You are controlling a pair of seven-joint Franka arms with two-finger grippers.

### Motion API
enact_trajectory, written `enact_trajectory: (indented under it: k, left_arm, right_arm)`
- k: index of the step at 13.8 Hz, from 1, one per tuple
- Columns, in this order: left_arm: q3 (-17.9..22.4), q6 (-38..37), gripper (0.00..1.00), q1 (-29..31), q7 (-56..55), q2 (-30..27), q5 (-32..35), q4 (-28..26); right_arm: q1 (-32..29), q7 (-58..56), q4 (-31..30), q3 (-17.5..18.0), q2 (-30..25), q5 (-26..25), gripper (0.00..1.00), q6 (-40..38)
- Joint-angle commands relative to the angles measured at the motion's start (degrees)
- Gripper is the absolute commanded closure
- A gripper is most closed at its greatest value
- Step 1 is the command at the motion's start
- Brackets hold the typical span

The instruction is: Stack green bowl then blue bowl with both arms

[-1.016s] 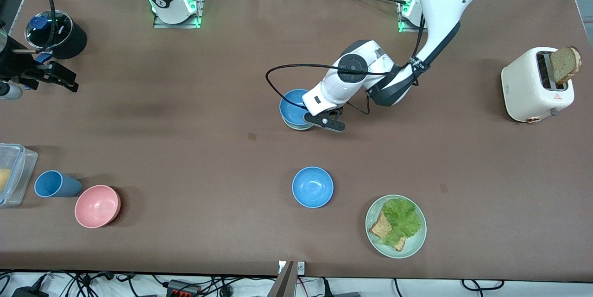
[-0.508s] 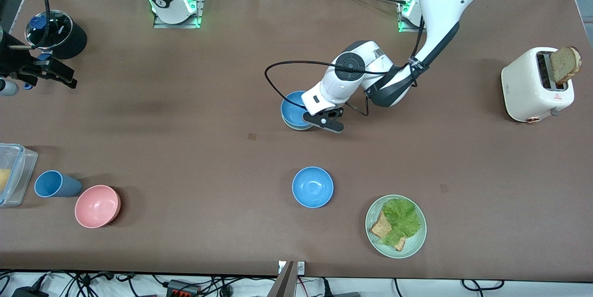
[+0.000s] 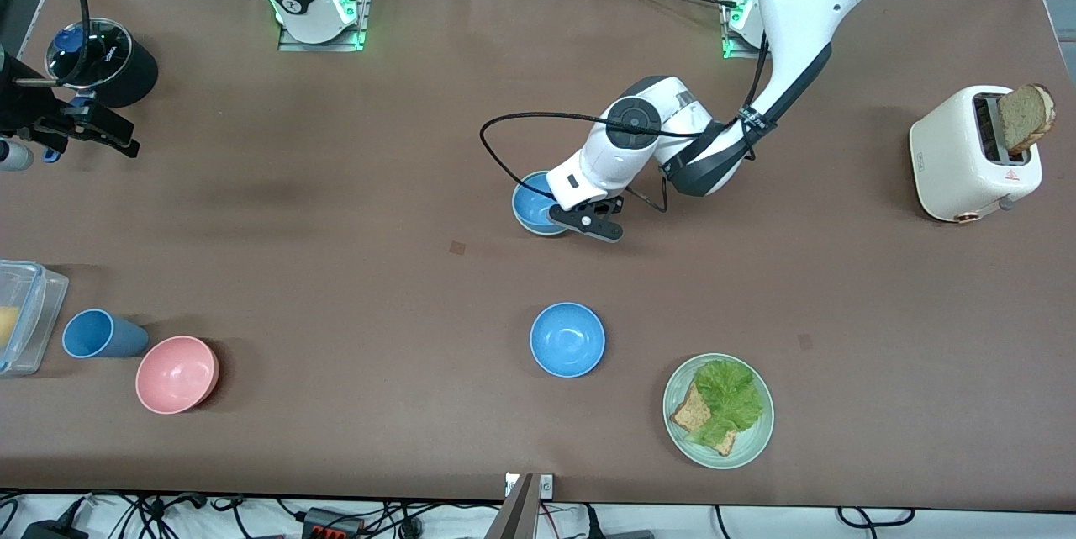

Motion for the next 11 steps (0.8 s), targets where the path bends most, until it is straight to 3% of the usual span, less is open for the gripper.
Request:
enact_trajectory:
  k: [1,4,6,8,9,10,11]
  left_arm:
    - [-0.21,-1.10,0.65,0.64,-1.13,-0.36,0.78,1.59]
    - [-3.01,-5.83,0.63,5.29,-0.95,-1.51,0.42,3.68]
    - [-6.01,-13.02,0.61,8.11,-0.86,-1.51,0.42,8.16]
    - [-6.19,-19.97,0.55,8.99,0.62,-1.42,0.34,13.60]
    - [-6.19,-22.27,0.50,9.09,1.85,-1.42,0.34,15.37]
    - [-6.19,-23.94,0.36,9.26,2.90,-1.34,0.34,17.13]
    - [-6.19,-24.83,0.12,10.22,3.70,-1.34,-0.10,18.02]
  right_arm:
    - [-0.35,-1.47,-0.82,0.92,-1.20,0.43,0.00,0.97]
    - [-0.79,-1.47,-0.81,0.39,-1.20,0.96,0.00,2.02]
    - [-0.70,-1.47,-0.90,0.48,-1.20,0.61,0.00,2.21]
    - [-0.70,-1.47,-0.90,0.48,-1.28,0.69,0.00,1.85]
    - [-0.70,-1.47,-0.99,0.48,-1.20,0.87,0.00,1.77]
    - [-0.70,-1.47,-1.08,0.48,-1.28,1.04,0.00,1.51]
    - [-0.70,-1.47,-1.16,0.48,-1.28,1.05,0.00,1.50]
